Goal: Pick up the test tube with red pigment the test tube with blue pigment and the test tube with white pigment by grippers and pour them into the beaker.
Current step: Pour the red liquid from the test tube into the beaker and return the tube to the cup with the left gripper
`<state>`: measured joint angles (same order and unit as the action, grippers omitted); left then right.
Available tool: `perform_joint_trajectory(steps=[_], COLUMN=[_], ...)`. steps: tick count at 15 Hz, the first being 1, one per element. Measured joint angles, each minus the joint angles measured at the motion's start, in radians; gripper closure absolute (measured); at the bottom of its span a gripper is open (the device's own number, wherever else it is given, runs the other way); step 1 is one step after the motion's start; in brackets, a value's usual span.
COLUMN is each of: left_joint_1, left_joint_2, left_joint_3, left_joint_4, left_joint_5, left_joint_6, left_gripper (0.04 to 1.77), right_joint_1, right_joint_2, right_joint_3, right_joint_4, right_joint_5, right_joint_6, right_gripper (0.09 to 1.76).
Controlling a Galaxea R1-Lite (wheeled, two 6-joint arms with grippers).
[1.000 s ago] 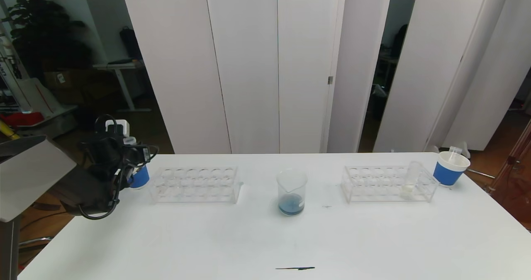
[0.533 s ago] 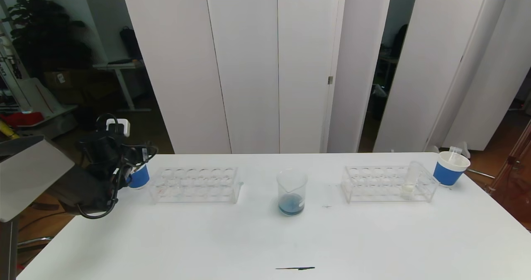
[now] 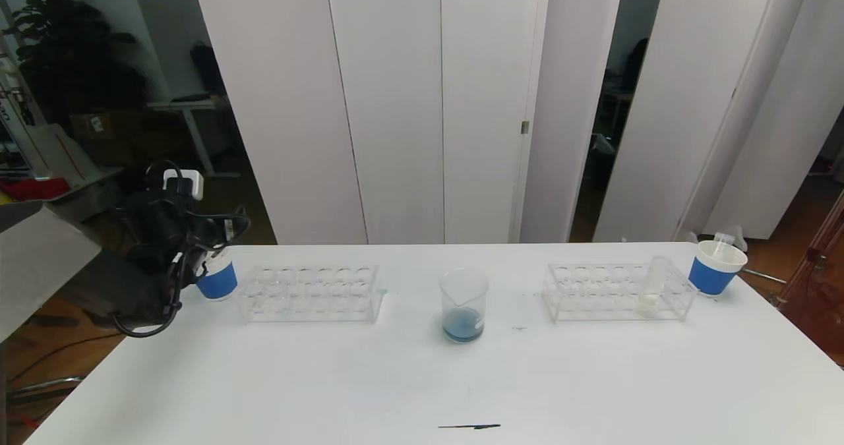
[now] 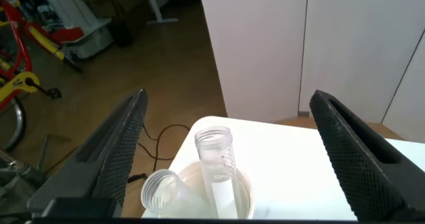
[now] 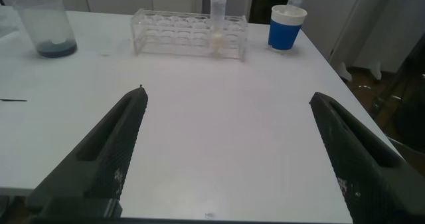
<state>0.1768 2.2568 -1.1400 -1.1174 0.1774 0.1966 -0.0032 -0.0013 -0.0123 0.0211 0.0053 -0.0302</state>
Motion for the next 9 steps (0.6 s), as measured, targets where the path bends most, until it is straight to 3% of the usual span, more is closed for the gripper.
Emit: perform_joint_trajectory(steps=[4,9], left_joint_1=[-0.026,-0.085], left_joint_2=[-0.197,-0.588], left_joint_3=[0.036,0.191], left_joint_4=[0.104,0.277], left_joint_5=[0.005,0.01], left_joint_6=[-0.016,-0.018], left_gripper=[0.07,0.07], right_joint_1=[0.0,0.0], right_joint_2=[0.0,0.0], right_joint_3=[0.0,0.0], right_joint_4=[0.0,0.0], right_joint_5=[0.0,0.0], right_joint_6=[0.0,0.0], right_gripper=[0.1,0.1])
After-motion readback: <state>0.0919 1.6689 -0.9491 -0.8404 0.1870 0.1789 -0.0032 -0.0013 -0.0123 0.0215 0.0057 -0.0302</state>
